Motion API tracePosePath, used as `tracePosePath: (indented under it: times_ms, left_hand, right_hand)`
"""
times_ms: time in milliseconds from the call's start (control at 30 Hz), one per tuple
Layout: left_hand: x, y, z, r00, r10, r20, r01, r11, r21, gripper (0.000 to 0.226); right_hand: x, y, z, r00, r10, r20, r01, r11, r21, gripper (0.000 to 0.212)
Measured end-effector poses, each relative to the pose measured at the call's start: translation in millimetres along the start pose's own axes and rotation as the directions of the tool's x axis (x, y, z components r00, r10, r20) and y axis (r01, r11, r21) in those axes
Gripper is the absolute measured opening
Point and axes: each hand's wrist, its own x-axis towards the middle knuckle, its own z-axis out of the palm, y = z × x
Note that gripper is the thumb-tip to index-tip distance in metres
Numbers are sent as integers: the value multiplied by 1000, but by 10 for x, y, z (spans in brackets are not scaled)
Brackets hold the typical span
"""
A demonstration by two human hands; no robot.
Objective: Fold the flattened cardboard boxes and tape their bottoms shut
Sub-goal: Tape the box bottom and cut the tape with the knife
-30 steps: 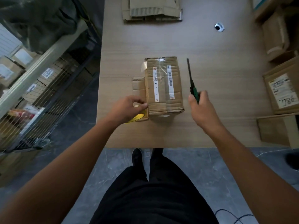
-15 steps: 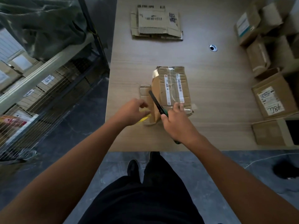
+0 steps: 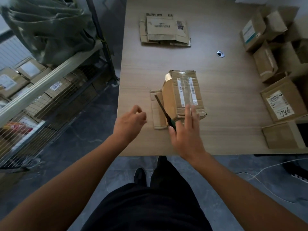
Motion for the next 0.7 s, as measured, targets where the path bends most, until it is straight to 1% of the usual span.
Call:
tracePosePath:
  times_ms: [33,67,100,167,233,300,333,367,433,567,700]
  left_hand:
    - [-87,-134,75,1000,-11,-10,12,998,67,15]
    - [-169,-263,166,1000,-10,-1,10,994,113,13]
    - [-247,-364,260,1000,0,21,-3,991,130,13]
    - [-369,-474,453,997,8,77,-18,991,129,11]
    - [-440,-497,609,998,-11,56,5,994,108,12]
    - [-494,-508,738,999,-24,-26,26,997,73,17]
    - [-527,-529,808,998,-18,-67,22,998,61,18]
    - [-564,-553,866,995,-5,-99,10,999,50,19]
    - [-606,-603,956,989,32,-143,-27,999,38,19]
    - [-583,-638,1038,985,98,-142,-90,994,57,15]
    - [-564,-630,1034,979,110,-170,-105,994,42,12]
  right_hand:
    - [-78,-41,49,996,-41,-82,42,999,6,30]
    - [-126,-100,105,992,-62,-114,65,998,16,30]
    - [-151,-166,173,992,-66,-109,72,996,47,30]
    - [-117,-292,380,999,-37,-16,39,983,178,33]
    - [-9,-390,632,995,22,100,-47,965,258,40]
    - [105,-449,897,970,93,226,-146,963,227,49]
    - [155,-475,1015,951,123,284,-180,967,182,54]
    - [191,-493,1132,940,136,313,-188,971,145,59]
    - [222,-516,1298,945,136,297,-176,978,114,63]
    - [171,-504,1479,983,114,146,-135,981,142,64]
    - [176,-457,1482,971,179,157,-203,967,152,64]
